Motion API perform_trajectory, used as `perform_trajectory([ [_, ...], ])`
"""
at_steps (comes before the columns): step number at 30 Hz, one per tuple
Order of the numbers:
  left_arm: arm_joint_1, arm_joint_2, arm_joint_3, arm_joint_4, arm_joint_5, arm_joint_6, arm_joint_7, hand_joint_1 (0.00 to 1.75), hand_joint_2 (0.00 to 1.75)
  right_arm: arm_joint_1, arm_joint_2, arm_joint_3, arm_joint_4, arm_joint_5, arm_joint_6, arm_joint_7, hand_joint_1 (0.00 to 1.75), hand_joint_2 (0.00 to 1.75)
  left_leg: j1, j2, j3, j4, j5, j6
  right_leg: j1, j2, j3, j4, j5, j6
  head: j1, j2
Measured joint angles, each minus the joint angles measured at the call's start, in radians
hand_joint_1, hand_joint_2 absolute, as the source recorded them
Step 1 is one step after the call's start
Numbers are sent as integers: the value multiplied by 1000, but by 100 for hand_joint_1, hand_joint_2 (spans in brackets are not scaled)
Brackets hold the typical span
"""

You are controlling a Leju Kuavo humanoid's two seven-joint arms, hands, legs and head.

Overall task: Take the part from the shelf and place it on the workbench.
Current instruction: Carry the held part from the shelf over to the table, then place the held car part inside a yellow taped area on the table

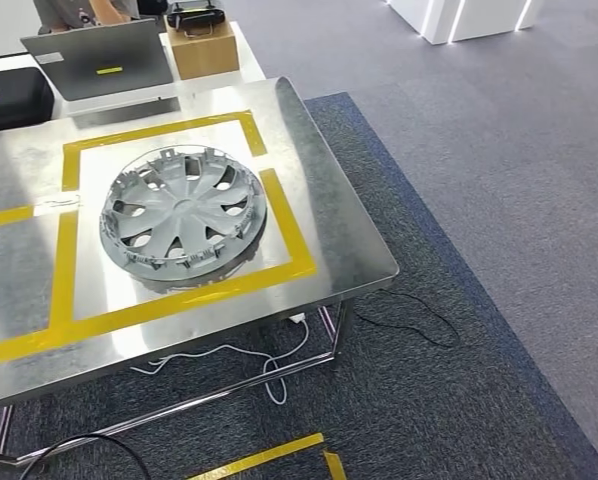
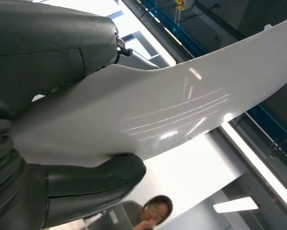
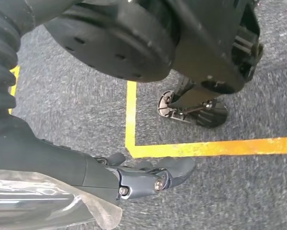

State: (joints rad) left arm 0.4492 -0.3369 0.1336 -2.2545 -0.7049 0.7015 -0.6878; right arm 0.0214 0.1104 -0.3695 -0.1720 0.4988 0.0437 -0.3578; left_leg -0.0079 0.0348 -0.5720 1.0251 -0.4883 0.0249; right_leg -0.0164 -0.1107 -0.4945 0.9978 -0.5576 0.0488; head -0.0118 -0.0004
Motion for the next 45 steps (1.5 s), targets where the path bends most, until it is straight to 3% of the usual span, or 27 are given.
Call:
perform_trajectory([
  [2,-2,-4,4,-2,-8,0,0,175,175,-2,-1,0,-1,5,1,0,0,175,5,-19,4,-8,5,11,-2,38,-12,44,-31,9,5,0],
  [4,-4,-6,7,-3,-14,0,0,175,175,-1,-2,0,-1,8,1,1,0,175,7,-38,4,-10,7,17,-3,90,-78,168,-88,12,10,0],
  [5,-4,-7,8,-3,-16,0,0,175,175,0,-3,0,-1,8,1,1,0,175,7,-49,4,-9,7,19,-3,100,-115,232,-107,12,10,0],
  [6,-4,-8,10,-3,-19,0,0,175,175,1,-4,0,-1,9,1,2,0,175,6,-62,5,-9,6,20,-2,106,-143,274,-111,11,10,0],
  [7,-4,-8,11,-3,-20,0,0,175,175,1,-4,0,-1,9,1,2,0,175,5,-75,6,-9,5,21,-2,108,-153,275,-92,10,10,0],
  [9,-4,-8,14,-3,-23,0,0,175,175,0,-6,0,-1,10,1,4,0,175,5,-102,11,-9,3,19,-3,123,-122,172,-11,4,10,0],
  [10,-4,-8,15,-3,-25,0,0,175,175,1,-7,0,-1,11,1,6,0,175,4,-115,13,-8,1,16,-4,144,-97,108,21,0,10,0],
  [11,-4,-9,16,-3,-26,0,0,175,175,3,-7,0,-1,11,1,8,0,175,4,-127,12,-6,0,12,-5,164,-74,54,38,-4,10,0],
  [13,-5,-9,21,-3,-26,0,0,175,175,4,-8,0,-1,12,1,11,0,175,8,-147,5,-5,1,0,-5,186,-52,14,37,-13,9,0],
  [15,-4,-10,30,-3,-26,0,0,175,175,2,-8,0,-1,13,2,12,0,175,12,-163,0,-6,4,-13,-5,169,-44,5,40,-23,9,0],
  [17,-6,-10,39,-3,-26,0,0,175,175,3,-9,0,-1,14,3,12,0,175,10,-129,-16,29,-19,-24,-8,144,-36,-4,42,-36,4,0],
  [19,-10,-10,50,-2,-20,0,0,175,175,5,-10,0,-1,15,5,12,0,175,11,-70,-66,133,-75,-34,-7,115,-29,-9,40,-45,-1,0],
  [21,-14,-10,73,0,0,0,0,175,175,7,-10,0,-1,20,7,12,0,175,15,-49,-121,245,-114,-41,-4,85,-24,-9,35,-48,-3,0],
  [22,-14,-9,90,1,12,0,0,175,175,8,-10,0,-1,22,8,12,0,175,17,-45,-130,260,-108,-43,-4,70,-21,-9,32,-47,-3,0],
  [24,-14,-9,124,4,33,0,0,175,175,8,-10,0,-1,27,9,12,0,175,17,-32,-91,182,-49,-40,-3,45,-12,-9,25,-44,-3,0],
  [26,-16,-9,150,8,43,0,0,175,175,7,-10,0,-1,29,9,11,0,175,10,12,-25,54,-1,-29,0,25,-4,-9,15,-35,-4,0],
  [28,-18,-9,168,14,44,-1,0,175,175,6,-11,0,-1,29,8,9,0,175,1,36,3,-3,4,-17,3,6,-1,-10,7,-23,-3,0],
  [30,-19,-10,185,21,44,-1,0,175,175,3,-11,0,-1,30,7,8,0,175,0,17,3,-7,4,-7,4,-11,11,-13,2,-11,-4,0],
  [31,-19,-11,195,25,46,-1,0,175,175,1,-12,0,-1,31,7,7,0,175,2,7,4,-11,6,-2,3,-1,14,-9,-5,-6,-2,0],
  [33,-21,-12,212,36,57,-1,0,175,175,0,-14,0,-1,31,7,8,0,175,8,-12,6,-17,11,9,1,51,-14,56,-48,2,3,0],
  [35,-24,-13,224,52,73,-1,0,175,175,3,-14,0,-1,31,6,9,0,175,9,-31,4,-18,11,16,0,97,-85,189,-107,3,7,0],
  [36,-24,-13,229,60,80,-1,0,175,175,4,-15,0,-1,31,5,8,0,175,9,-41,4,-18,10,17,0,103,-118,244,-121,3,8,0],
  [37,-24,-13,235,67,87,-1,0,175,175,5,-15,0,-1,31,4,8,0,175,8,-51,5,-17,8,18,1,106,-137,267,-116,3,8,0],
  [38,-24,-13,240,73,92,-1,0,175,175,5,-15,0,-1,31,3,8,0,175,8,-60,8,-17,7,18,1,107,-139,253,-91,2,8,0],
  [41,-24,-13,253,82,101,-1,0,175,175,5,-15,0,-1,32,-1,9,0,175,6,-85,16,-14,0,11,1,125,-73,76,17,-8,9,0],
  [43,-23,-13,260,83,106,-1,0,175,175,6,-16,0,-1,32,-4,10,0,175,5,-96,13,-11,-3,1,2,140,-44,11,33,-17,9,0],
  [45,-21,-13,265,84,109,-1,0,175,175,5,-16,0,-1,32,-6,10,0,175,7,-102,10,-11,-2,-11,4,139,-38,5,31,-27,8,0],
])
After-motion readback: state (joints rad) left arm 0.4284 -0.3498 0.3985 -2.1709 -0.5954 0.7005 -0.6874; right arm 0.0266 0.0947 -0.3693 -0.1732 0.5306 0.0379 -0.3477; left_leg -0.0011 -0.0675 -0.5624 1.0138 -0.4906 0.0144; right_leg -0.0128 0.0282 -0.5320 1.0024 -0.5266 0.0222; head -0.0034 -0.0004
